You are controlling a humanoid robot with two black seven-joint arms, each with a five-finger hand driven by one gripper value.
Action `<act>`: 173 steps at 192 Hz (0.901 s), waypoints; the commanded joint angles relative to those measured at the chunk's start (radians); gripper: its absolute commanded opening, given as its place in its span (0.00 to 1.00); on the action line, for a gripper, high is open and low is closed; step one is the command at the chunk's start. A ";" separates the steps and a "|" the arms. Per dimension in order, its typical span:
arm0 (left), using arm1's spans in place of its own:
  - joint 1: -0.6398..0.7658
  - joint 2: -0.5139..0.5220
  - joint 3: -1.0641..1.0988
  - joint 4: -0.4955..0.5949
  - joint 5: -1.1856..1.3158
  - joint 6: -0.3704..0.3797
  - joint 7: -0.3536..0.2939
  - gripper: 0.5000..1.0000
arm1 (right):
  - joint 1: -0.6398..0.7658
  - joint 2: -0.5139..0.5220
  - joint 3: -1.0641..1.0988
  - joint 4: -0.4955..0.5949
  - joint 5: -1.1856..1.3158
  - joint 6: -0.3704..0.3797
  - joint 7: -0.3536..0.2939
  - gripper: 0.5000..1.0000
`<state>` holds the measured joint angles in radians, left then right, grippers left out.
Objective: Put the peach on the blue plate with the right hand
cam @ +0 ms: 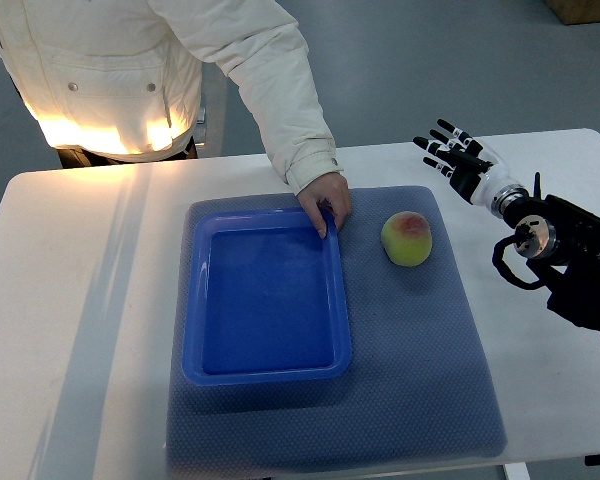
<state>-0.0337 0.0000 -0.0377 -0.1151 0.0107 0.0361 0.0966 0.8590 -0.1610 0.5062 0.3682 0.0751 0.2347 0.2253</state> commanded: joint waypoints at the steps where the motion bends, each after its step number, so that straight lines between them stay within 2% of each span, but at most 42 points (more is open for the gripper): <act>1: 0.000 0.000 -0.004 0.000 0.000 -0.001 0.000 1.00 | 0.002 0.000 0.000 0.000 0.000 0.000 0.000 0.86; 173: 0.000 0.000 -0.001 0.003 0.000 -0.001 0.000 1.00 | 0.000 0.000 -0.002 0.000 -0.008 0.041 -0.001 0.86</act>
<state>-0.0337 0.0000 -0.0383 -0.1130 0.0107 0.0352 0.0966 0.8580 -0.1586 0.5052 0.3682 0.0682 0.2698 0.2240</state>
